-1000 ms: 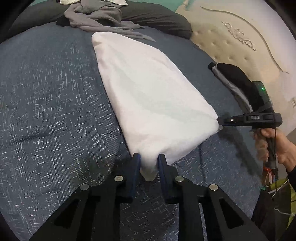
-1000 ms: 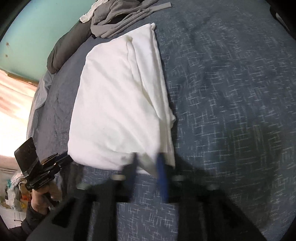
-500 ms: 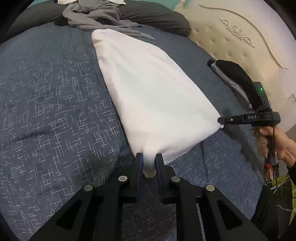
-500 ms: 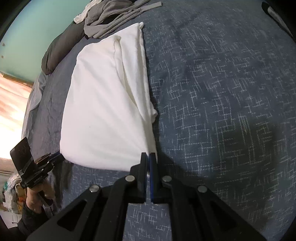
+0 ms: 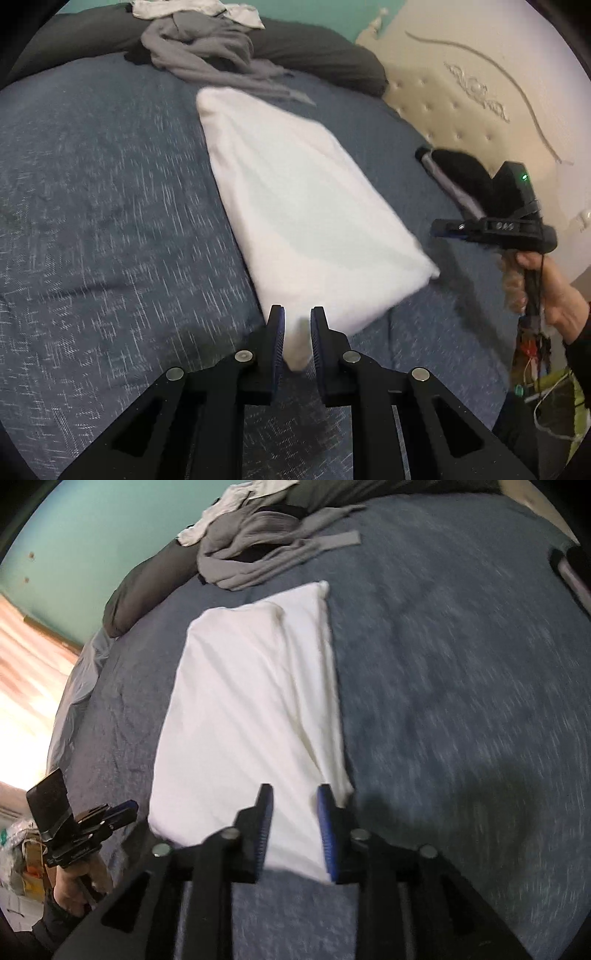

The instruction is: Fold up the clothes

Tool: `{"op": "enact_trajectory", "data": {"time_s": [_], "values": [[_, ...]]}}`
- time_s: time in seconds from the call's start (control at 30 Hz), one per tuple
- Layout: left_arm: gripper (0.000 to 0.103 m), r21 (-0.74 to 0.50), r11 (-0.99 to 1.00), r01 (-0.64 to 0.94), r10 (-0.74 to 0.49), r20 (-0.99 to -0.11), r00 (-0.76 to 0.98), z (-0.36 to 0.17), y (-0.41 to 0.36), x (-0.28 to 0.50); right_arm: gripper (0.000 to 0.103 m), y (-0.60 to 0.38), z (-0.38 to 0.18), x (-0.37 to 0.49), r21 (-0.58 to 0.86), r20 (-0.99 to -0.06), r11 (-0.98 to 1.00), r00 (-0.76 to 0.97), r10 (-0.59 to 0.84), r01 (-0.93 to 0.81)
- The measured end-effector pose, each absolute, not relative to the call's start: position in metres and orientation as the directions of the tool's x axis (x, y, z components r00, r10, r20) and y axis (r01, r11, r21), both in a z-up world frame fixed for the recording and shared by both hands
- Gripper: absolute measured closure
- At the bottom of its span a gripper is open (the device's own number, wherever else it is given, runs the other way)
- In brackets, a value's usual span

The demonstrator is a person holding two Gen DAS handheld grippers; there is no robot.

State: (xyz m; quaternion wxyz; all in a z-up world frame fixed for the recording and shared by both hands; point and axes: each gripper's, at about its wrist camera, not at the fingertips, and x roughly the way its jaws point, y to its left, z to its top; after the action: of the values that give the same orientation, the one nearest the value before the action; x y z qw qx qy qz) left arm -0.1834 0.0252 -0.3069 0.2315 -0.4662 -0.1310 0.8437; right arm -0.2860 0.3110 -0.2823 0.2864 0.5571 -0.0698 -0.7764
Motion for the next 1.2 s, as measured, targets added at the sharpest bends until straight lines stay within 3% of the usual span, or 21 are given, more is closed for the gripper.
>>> {"op": "enact_trajectory", "data": {"time_s": [0.37,0.53,0.6,0.7,1.2], "values": [[0.087,-0.399,-0.885,-0.240,0.465,-0.786,-0.407,-0.335,0.032,-0.190,0.078,0.281,-0.323,-0.279,0.261,-0.922,-0.851,-0.143,-0.359,0.455],[0.086,-0.406,-0.884,-0.231,0.467,-0.786,-0.405,-0.337,0.031,-0.190,0.078,0.271,-0.289,-0.321,0.289,-0.873,-0.845,-0.239,-0.425,0.450],[0.086,-0.409,-0.884,-0.226,0.467,-0.786,-0.406,-0.338,0.031,-0.191,0.071,0.259,-0.277,-0.344,0.295,-0.852,-0.840,-0.274,-0.447,0.455],[0.086,-0.405,-0.887,-0.223,0.462,-0.786,-0.410,-0.340,0.034,-0.190,0.069,0.238,-0.270,-0.382,0.293,-0.839,-0.842,-0.300,-0.454,0.453],[0.086,-0.407,-0.883,-0.234,0.469,-0.783,-0.408,-0.343,0.035,-0.189,0.069,0.192,-0.294,-0.469,0.362,-0.823,-0.845,-0.291,-0.488,0.394]]}}
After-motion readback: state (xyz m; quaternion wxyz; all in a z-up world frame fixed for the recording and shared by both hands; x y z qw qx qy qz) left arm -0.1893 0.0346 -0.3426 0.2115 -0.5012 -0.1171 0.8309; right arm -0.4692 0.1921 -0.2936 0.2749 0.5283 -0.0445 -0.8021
